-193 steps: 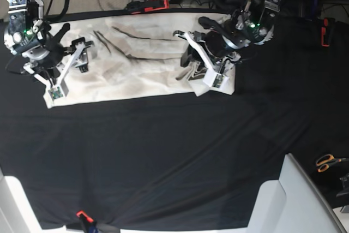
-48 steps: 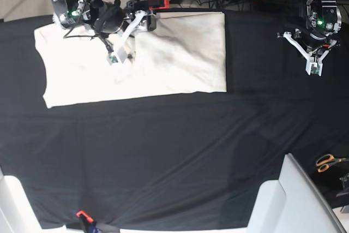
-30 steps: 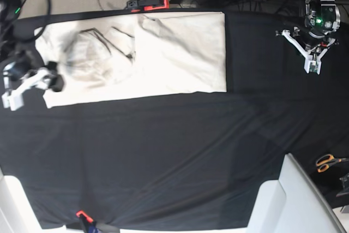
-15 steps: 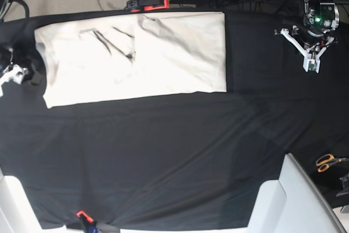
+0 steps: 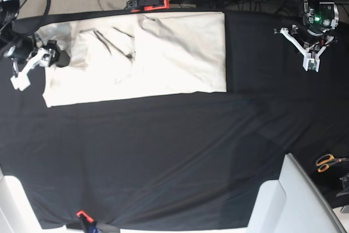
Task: Fold the T-shirt properly
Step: 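Grasp the shirt's end with the right gripper and pull it outward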
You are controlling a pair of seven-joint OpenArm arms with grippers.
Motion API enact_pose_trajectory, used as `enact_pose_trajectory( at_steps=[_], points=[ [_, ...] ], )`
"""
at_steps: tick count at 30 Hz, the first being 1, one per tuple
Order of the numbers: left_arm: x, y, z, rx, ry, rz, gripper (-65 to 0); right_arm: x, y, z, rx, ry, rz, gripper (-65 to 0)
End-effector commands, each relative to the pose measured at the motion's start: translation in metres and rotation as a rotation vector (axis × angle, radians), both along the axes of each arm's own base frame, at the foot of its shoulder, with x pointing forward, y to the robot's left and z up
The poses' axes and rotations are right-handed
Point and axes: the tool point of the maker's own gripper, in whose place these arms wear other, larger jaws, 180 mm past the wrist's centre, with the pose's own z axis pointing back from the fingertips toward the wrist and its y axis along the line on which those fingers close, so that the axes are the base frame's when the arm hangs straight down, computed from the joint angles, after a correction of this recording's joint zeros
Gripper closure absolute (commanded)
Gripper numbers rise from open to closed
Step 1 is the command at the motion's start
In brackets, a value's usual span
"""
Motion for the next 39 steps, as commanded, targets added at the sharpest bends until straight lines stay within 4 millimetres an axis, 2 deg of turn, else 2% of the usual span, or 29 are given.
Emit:
enact_pose_trajectory(
  at_steps=[1,6,12,22,23,25,26,28,30,39],
  points=[
    [0.007,0.006,0.009,0.023,-0.03,-0.009,0.0,-0.015,0.005,-0.009,-0.024,0.08,0.067,-48.9],
    [0.007,0.006,0.009,0.022,-0.03,-0.008,0.0,-0.004,0.025,-0.008,-0.017,0.07,0.141,-48.9],
    [0.004,0.002,0.006,0.012,-0.027,-0.004,0.0,0.001,0.035,-0.008,-0.014,0.067,0.183,-48.3],
    [0.006,0.002,0.006,0.011,-0.03,-0.003,0.0,-0.003,0.035,-0.01,-0.015,0.078,0.184,-19.2],
    [0.006,0.002,0.006,0.011,-0.03,-0.003,0.0,-0.003,0.035,-0.01,-0.016,0.076,0.184,-15.3],
    [0.005,0.001,0.006,0.008,-0.03,-0.002,0.0,0.0,0.033,-0.009,-0.021,0.071,0.184,-2.6],
    [0.005,-0.001,0.005,0.003,-0.03,0.001,0.0,0.002,0.033,-0.007,-0.022,0.066,0.186,0.0],
    [0.005,-0.002,0.004,0.0,-0.03,0.002,0.0,0.01,0.032,-0.003,-0.03,0.048,0.187,-1.8],
    [0.005,-0.002,0.004,0.0,-0.03,0.002,0.0,0.02,0.027,0.002,-0.04,0.019,0.175,-0.5],
    [0.005,-0.002,0.004,0.0,-0.03,0.002,0.0,0.062,-0.044,0.022,-0.251,-0.032,0.112,-0.6]
  ],
)
